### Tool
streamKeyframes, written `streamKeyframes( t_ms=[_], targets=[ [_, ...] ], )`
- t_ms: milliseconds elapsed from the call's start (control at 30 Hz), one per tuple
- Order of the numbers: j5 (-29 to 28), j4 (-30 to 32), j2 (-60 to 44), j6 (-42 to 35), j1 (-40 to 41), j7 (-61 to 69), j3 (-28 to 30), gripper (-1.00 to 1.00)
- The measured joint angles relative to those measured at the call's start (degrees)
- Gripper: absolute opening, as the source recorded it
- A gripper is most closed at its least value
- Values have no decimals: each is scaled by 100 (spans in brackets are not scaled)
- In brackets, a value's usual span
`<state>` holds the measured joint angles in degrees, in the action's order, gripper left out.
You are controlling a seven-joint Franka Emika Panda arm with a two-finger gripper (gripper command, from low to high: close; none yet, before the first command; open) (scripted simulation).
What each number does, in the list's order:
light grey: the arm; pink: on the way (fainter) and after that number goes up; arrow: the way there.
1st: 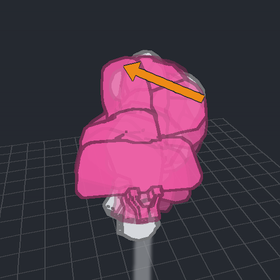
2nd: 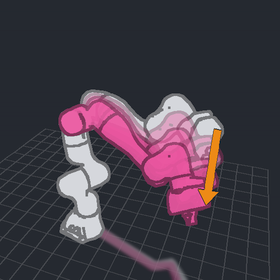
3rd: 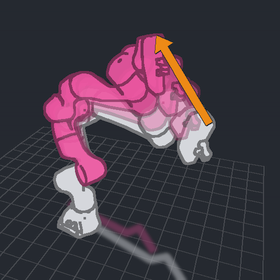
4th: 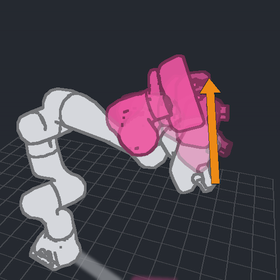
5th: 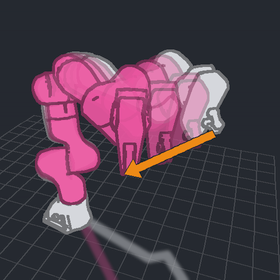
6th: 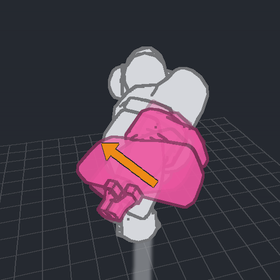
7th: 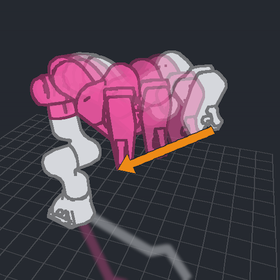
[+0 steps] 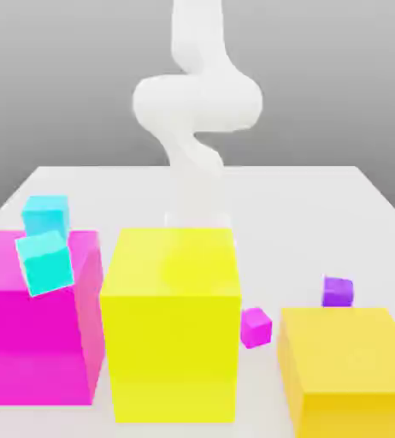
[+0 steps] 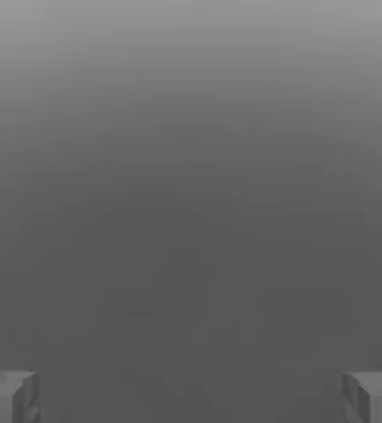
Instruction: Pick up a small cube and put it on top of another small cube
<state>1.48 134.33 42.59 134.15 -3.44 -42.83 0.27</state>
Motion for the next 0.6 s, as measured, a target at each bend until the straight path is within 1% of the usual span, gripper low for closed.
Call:
streamKeyframes(
  t_ms=[267, 600],
  targets=[
    [456, 826, -1063, 769, -1068, 955, -93, 0],
    [848, 1834, -2357, 1706, -2248, 1994, -545, 0]
  ],
)
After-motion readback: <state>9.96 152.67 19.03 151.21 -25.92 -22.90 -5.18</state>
